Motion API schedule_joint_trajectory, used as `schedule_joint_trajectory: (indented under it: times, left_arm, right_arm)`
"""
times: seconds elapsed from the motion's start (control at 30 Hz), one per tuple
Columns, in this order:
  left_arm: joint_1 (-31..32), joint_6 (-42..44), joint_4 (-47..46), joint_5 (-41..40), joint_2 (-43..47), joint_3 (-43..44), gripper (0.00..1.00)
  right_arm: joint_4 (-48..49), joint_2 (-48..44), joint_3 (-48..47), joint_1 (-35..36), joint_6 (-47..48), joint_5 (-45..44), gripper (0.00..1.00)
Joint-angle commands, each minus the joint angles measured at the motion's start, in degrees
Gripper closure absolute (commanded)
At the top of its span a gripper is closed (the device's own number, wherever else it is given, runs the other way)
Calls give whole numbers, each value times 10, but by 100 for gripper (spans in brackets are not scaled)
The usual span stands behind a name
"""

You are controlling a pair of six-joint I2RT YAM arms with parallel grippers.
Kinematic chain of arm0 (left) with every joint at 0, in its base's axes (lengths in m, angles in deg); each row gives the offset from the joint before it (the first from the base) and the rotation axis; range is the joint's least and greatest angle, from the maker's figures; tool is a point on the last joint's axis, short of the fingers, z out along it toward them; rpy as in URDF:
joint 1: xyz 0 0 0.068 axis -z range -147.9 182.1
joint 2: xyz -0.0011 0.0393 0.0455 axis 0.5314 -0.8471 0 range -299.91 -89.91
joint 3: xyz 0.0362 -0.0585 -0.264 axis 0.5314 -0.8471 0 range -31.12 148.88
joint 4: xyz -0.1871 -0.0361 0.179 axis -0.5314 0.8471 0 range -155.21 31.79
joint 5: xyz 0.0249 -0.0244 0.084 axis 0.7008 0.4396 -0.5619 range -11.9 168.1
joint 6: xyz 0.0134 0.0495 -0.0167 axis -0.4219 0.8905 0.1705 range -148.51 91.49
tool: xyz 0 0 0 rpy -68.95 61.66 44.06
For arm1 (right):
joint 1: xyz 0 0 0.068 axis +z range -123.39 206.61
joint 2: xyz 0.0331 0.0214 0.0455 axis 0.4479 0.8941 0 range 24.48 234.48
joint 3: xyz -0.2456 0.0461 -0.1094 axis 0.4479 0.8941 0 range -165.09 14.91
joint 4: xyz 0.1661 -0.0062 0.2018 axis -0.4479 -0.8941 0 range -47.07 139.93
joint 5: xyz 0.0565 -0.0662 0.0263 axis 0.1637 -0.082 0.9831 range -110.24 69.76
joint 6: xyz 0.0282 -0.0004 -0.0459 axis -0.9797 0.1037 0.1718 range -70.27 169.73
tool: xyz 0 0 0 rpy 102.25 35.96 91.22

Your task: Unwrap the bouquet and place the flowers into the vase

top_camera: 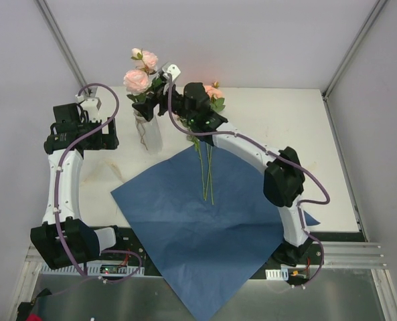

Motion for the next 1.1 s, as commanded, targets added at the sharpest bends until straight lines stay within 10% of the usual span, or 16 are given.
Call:
schedule_joint_trajectory:
  times: [0.0,0.27,0.4,0.5,0.63,1.07]
  left_arm:
    - [-3,1,-8,14,16,10,1]
    - [-3,1,2,7,3,37,1]
    - [-4,1,15,9,-7,66,1]
    - [-4,2,20,9,-9,78,1]
    - [-3,3,24,9,-7,79,1]
    - [-4,25,35,9,-6,68,1]
  right_arm:
    - [-154,-110,-7,4,24,-69,4]
    - [-332,-341,249,2,8,-257,4]
    - [-380,-397,362,-42,-38,-209,4]
    - [-460,-372,369,-70,-74,-232,2]
    - [-525,-298,327,-93,-108,-258,43]
    - [-473,-91,218,-126,-133,-292,46]
